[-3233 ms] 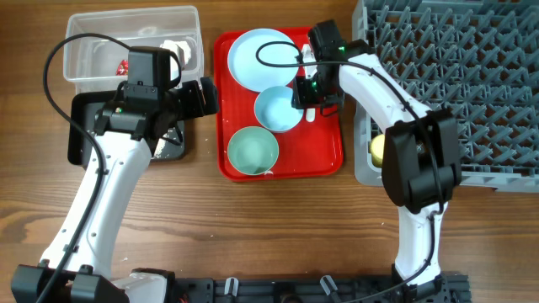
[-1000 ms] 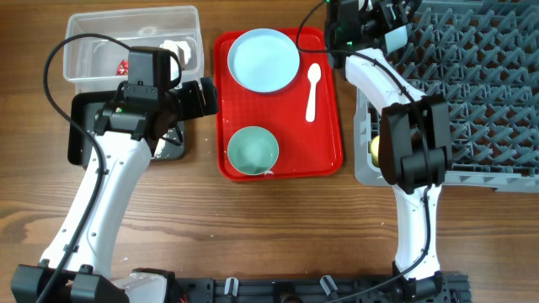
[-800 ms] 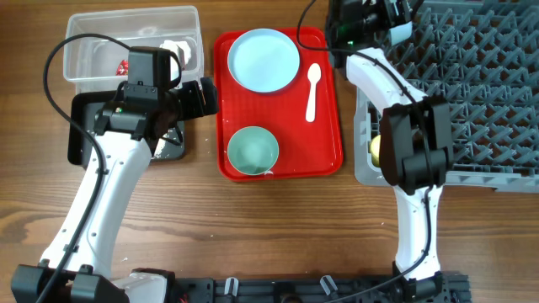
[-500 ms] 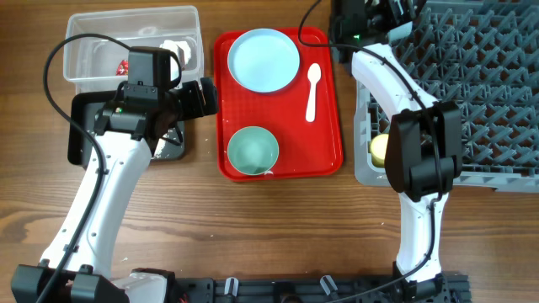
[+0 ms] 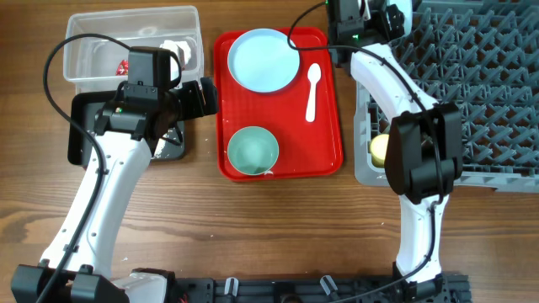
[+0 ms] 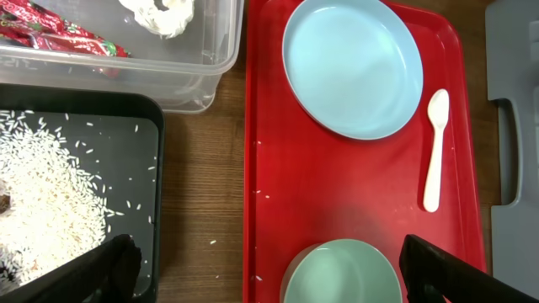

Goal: Sort waste into correct bins and load items into the dishwasher rack
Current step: 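Lower the light-blue bowl into the rack and release it, then reach the right gripper to the green bowl and grasp its rim, then carry the green bowl into the rack and release it, then grasp the light-blue plate edge with the right gripper and lift it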

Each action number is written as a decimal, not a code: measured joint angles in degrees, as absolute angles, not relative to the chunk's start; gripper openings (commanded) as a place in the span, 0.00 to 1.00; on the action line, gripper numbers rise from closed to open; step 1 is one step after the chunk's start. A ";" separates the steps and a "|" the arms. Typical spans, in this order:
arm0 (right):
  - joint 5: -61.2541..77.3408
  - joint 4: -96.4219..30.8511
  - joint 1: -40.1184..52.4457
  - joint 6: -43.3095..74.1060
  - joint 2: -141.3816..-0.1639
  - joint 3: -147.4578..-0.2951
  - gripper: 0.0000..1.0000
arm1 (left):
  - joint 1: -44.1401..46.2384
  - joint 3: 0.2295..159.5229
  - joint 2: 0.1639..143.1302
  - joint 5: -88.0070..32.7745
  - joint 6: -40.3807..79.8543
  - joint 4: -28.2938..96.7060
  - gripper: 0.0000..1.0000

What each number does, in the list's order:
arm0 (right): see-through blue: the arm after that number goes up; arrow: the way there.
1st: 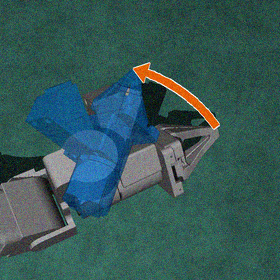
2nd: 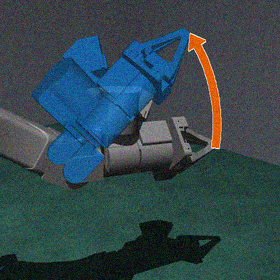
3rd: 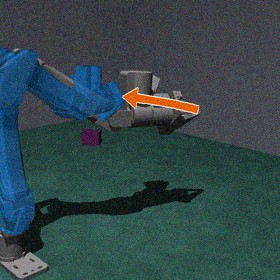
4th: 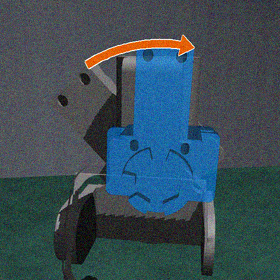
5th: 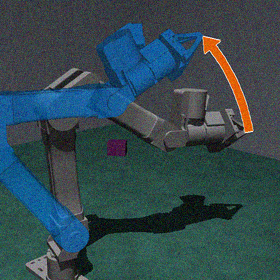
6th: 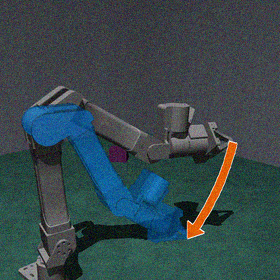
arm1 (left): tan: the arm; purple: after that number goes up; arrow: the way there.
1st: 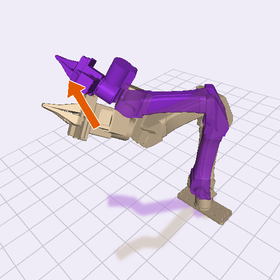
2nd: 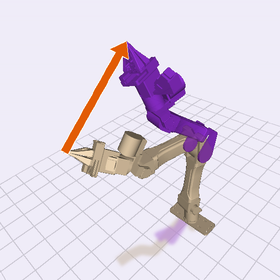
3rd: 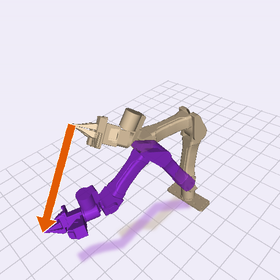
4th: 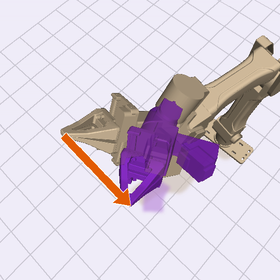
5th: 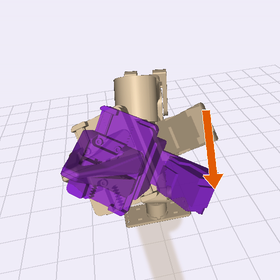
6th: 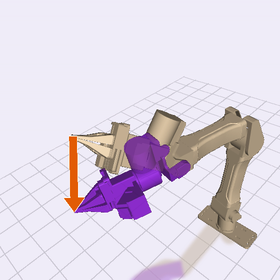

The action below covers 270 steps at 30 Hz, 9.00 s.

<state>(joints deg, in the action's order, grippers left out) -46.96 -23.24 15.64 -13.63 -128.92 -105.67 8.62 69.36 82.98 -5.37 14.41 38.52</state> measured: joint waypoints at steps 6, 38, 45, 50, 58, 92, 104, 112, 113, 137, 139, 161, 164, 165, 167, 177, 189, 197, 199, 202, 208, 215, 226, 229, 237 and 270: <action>-29.61 -29.10 15.16 -6.66 -122.52 -105.67 1.00 | 8.62 69.36 82.98 -5.37 14.41 38.52 1.00; -2.57 -29.50 -0.43 2.35 -119.35 -105.67 0.14 | 8.62 69.36 82.98 -5.37 14.41 38.50 1.00; -2.55 -32.42 -0.34 2.35 -119.35 -105.67 0.15 | 8.62 69.36 82.98 -5.37 14.41 38.52 1.00; -2.44 -34.37 2.72 -0.08 -119.37 -105.67 0.21 | 8.62 69.36 82.98 -5.37 14.41 38.52 1.00; -1.89 -36.67 5.63 -0.03 -119.37 -105.67 0.25 | 8.62 69.36 82.98 -5.37 14.41 38.52 1.00; 16.93 -53.82 20.97 3.75 -116.73 -105.54 0.71 | 8.62 69.36 82.98 -5.37 14.41 38.52 1.00; 21.21 -50.96 29.47 20.69 -117.99 -87.37 0.50 | 8.62 69.36 82.98 -5.37 14.41 38.52 1.00; 21.47 -50.52 29.32 23.81 -118.19 -87.31 0.20 | 8.62 69.36 82.98 -5.37 14.41 38.52 1.00; 21.69 -50.50 29.32 23.81 -118.39 -87.31 0.21 | 8.62 69.36 82.98 -5.37 14.41 38.52 1.00; -7.01 -48.71 17.32 22.44 -93.19 -90.70 0.04 | 8.62 69.36 82.98 -5.37 14.41 38.50 1.00; -22.04 -47.92 16.75 21.69 -89.56 -91.59 0.04 | 8.62 69.36 82.98 -5.34 14.41 38.52 1.00; -78.74 -30.28 16.88 -26.89 -115.83 -86.50 0.04 | 8.62 69.36 83.05 -5.32 14.39 38.52 1.00; -79.75 -30.41 17.91 -26.50 -115.74 -85.03 0.04 | 8.62 69.36 83.05 -5.32 14.41 38.52 1.00; -79.61 -30.44 18.50 -26.41 -115.74 -84.79 0.05 | 8.62 69.36 83.05 -5.32 14.41 38.52 1.00; -79.15 -30.48 19.68 -26.41 -115.74 -84.40 0.11 | 8.62 69.36 83.05 -5.32 14.41 38.52 1.00; -77.14 -30.68 24.08 -28.03 -115.74 -83.64 0.82 | 8.62 69.36 83.05 -5.32 14.41 38.52 1.00; -76.93 -13.96 26.13 -39.11 -114.52 -83.22 0.92 | 8.62 69.36 83.05 -5.32 14.41 38.48 1.00; -73.28 -0.78 26.22 -43.59 -110.87 -83.00 0.96 | 8.62 69.36 83.05 -5.19 14.41 38.52 1.00; -69.30 -2.39 26.39 -41.34 -110.43 -83.07 0.96 | 8.62 69.36 83.05 -5.21 14.39 38.50 1.00; -59.70 -8.43 27.00 -35.88 -110.26 -83.05 0.96 | 8.62 69.36 83.05 -5.19 14.41 38.50 1.00; -29.80 -20.10 25.87 -17.37 -110.21 -83.00 0.96 | 8.62 69.36 83.05 -5.19 14.41 38.52 1.00; -7.35 -21.76 22.52 1.02 -109.08 -83.00 0.79 | 8.62 69.36 83.05 -5.19 14.41 38.52 1.00; 2.22 -14.63 22.94 33.78 -110.48 -83.00 0.45 | 8.62 69.36 83.05 -5.17 14.41 38.52 1.00; 1.91 -13.54 22.94 39.70 -114.28 -83.00 0.38 | 8.62 69.36 83.05 -5.19 14.41 38.52 1.00; -0.60 -12.05 22.94 47.22 -120.99 -83.00 0.32 | 8.62 69.36 83.05 -5.17 14.41 38.52 1.00; -3.49 -3.88 25.02 52.97 -125.49 -83.42 0.50 | 8.62 69.36 83.05 -5.17 14.41 38.52 1.00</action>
<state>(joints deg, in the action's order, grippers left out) -3.49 -3.88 25.02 52.97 -125.49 -83.42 8.62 69.36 83.05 -5.17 14.41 38.52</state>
